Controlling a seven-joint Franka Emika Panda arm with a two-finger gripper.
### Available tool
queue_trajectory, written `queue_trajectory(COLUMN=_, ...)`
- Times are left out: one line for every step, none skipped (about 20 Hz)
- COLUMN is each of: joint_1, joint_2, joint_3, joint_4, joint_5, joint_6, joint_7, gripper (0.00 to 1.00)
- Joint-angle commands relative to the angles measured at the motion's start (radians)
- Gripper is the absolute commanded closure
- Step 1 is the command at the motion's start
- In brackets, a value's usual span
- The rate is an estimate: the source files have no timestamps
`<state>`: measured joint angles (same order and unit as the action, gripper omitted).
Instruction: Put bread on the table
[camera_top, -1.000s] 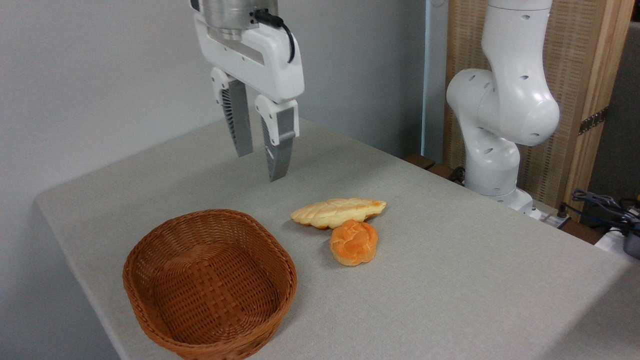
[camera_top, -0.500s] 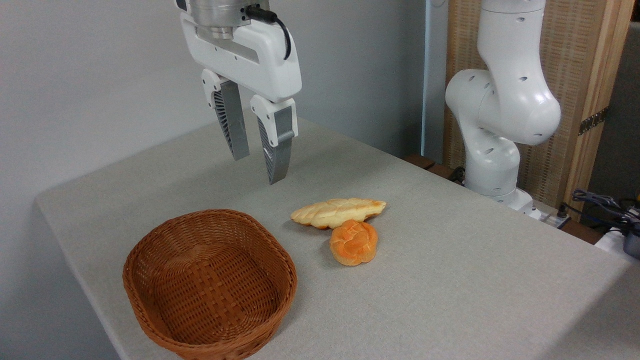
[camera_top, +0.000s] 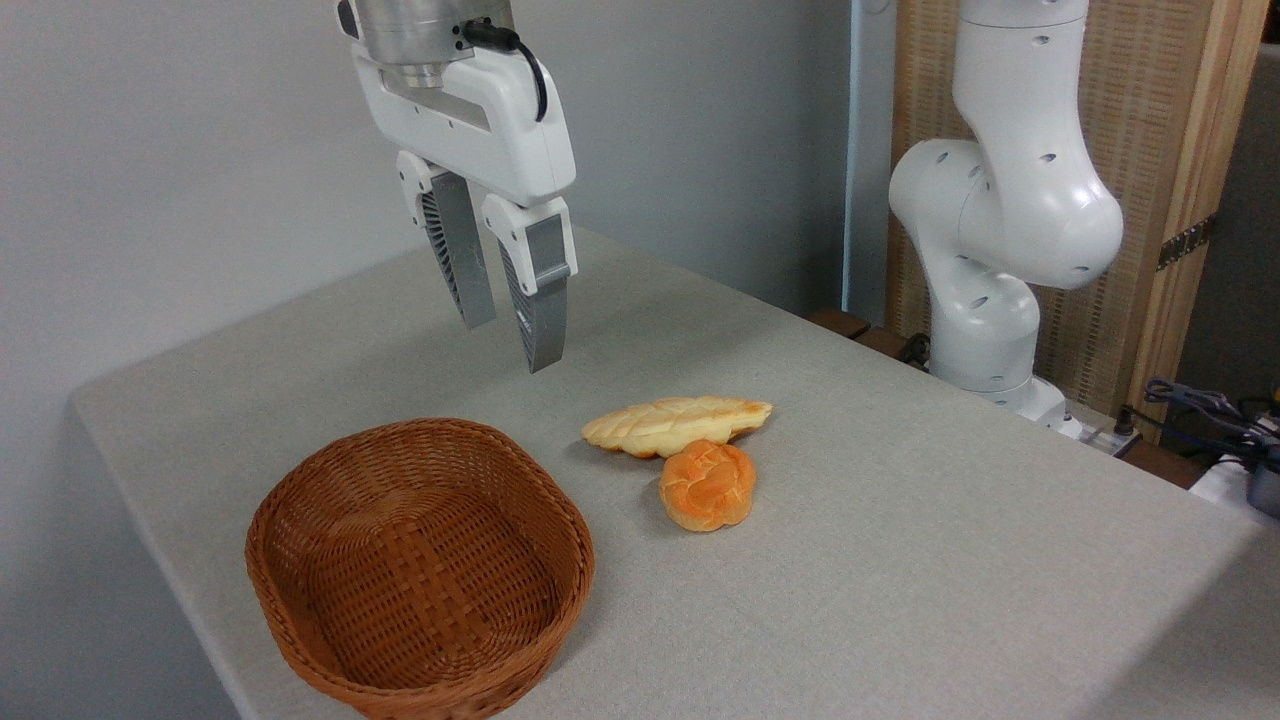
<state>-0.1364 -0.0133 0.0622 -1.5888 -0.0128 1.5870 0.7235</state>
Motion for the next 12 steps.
queue_trajectory(joint_1=0.005, joint_2=0.015, joint_3=-0.005, joint_4=0.021, joint_5=0.031, joint_6=-0.022, joint_7=-0.019, gripper=0.00)
queue_trajectory(joint_1=0.001, joint_2=0.015, joint_3=-0.008, joint_4=0.021, joint_5=0.063, joint_6=-0.024, joint_7=-0.022, gripper=0.00)
queue_trajectory(joint_1=0.001, joint_2=0.015, joint_3=-0.009, joint_4=0.021, joint_5=0.066, joint_6=-0.024, joint_7=-0.024, gripper=0.00)
queue_trajectory(joint_1=0.000, joint_2=0.015, joint_3=-0.009, joint_4=0.021, joint_5=0.066, joint_6=-0.024, joint_7=-0.027, gripper=0.00)
queue_trajectory(joint_1=0.000, joint_2=0.015, joint_3=-0.009, joint_4=0.021, joint_5=0.068, joint_6=-0.024, joint_7=-0.030, gripper=0.00)
queue_trajectory(joint_1=0.000, joint_2=0.015, joint_3=-0.009, joint_4=0.021, joint_5=0.066, joint_6=-0.024, joint_7=-0.030, gripper=0.00)
queue_trajectory(joint_1=0.000, joint_2=0.015, joint_3=-0.009, joint_4=0.023, joint_5=0.065, joint_6=-0.024, joint_7=-0.029, gripper=0.00)
queue_trajectory(joint_1=0.000, joint_2=0.015, joint_3=-0.009, joint_4=0.023, joint_5=0.062, joint_6=-0.024, joint_7=-0.029, gripper=0.00)
queue_trajectory(joint_1=0.000, joint_2=0.015, joint_3=-0.007, joint_4=0.023, joint_5=0.054, joint_6=-0.024, joint_7=-0.029, gripper=0.00)
queue_trajectory(joint_1=0.001, joint_2=0.015, joint_3=-0.005, joint_4=0.023, joint_5=0.030, joint_6=-0.022, joint_7=-0.029, gripper=0.00)
queue_trajectory(joint_1=0.003, joint_2=0.015, joint_3=-0.004, joint_4=0.023, joint_5=0.004, joint_6=-0.021, joint_7=-0.026, gripper=0.00)
queue_trajectory(joint_1=0.004, joint_2=0.015, joint_3=-0.002, joint_4=0.023, joint_5=-0.016, joint_6=-0.015, joint_7=-0.026, gripper=0.00)
